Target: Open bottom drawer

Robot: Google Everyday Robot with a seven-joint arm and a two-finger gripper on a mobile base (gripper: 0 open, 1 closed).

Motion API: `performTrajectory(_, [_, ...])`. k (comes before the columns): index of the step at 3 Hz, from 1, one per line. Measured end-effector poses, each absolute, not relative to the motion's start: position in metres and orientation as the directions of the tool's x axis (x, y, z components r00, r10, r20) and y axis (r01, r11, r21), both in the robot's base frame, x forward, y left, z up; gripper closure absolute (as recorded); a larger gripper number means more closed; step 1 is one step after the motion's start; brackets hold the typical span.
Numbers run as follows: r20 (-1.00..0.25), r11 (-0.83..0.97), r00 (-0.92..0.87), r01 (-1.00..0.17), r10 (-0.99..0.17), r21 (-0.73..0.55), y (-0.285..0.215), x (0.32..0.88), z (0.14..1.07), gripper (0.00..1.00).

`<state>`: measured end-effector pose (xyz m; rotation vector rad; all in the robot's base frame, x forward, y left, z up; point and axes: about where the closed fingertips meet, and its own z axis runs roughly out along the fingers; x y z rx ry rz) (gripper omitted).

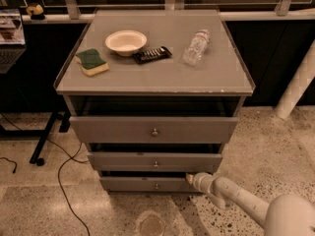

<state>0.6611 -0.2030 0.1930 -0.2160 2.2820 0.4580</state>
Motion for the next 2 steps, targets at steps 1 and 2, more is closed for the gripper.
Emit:
performTrajectory(1, [-0.69, 0.932, -0.724, -0.248, 0.003, 0.265, -0.2035, 0.6581, 0.1905, 1.0])
performTrajectory(2, [-0.689, 0.932, -0.724, -0.248, 0.003, 0.265, -0.2035, 0.6582, 0.1924, 1.0])
